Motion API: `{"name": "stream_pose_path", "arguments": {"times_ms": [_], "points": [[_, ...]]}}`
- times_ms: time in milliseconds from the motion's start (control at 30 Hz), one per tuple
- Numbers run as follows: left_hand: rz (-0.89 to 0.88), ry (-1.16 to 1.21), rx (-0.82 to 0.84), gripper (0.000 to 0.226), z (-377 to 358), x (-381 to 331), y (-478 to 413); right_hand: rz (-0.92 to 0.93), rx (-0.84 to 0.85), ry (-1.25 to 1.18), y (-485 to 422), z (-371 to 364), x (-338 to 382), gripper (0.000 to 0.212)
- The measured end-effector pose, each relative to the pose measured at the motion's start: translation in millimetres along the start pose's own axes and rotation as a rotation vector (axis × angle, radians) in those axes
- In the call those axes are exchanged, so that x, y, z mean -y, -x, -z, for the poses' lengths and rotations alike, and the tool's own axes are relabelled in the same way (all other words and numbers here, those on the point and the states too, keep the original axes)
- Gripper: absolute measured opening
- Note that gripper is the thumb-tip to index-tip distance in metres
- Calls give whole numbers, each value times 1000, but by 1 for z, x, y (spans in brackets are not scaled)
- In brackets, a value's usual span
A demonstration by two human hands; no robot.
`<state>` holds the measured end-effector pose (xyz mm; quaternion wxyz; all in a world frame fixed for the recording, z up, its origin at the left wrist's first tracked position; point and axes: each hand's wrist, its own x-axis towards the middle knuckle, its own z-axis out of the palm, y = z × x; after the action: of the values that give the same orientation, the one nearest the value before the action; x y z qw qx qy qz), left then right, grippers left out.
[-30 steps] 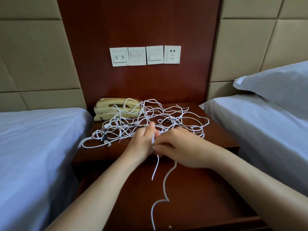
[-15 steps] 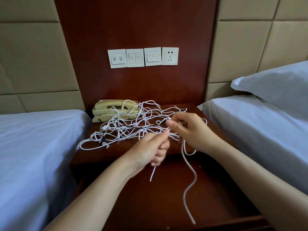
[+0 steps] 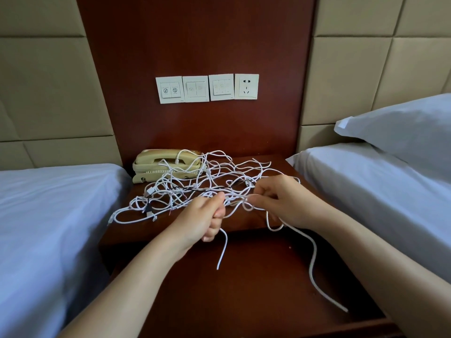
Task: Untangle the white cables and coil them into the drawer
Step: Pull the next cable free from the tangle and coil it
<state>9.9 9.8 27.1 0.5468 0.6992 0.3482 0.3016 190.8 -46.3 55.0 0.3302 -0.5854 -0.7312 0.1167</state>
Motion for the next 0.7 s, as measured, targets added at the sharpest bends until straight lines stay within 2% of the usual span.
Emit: {"name": "stream_pose_path", "arguments": {"times_ms": [167, 233, 467, 600, 700], "points": [[-3, 57, -114, 46, 13, 1, -2, -27, -121, -49, 2, 23, -14, 37], [-11, 63, -147, 46, 17, 2, -4, -38, -93, -49, 3, 27, -18, 38], [-13, 112, -259, 46, 22, 7, -8, -31, 291, -28, 8, 16, -12, 34], [-37, 110, -211, 47, 10, 5, -3, -56, 514, 94, 9, 12, -5, 23], [-79, 76, -151, 47, 0, -1, 0, -40, 563, 27, 11, 11, 2, 26]]}}
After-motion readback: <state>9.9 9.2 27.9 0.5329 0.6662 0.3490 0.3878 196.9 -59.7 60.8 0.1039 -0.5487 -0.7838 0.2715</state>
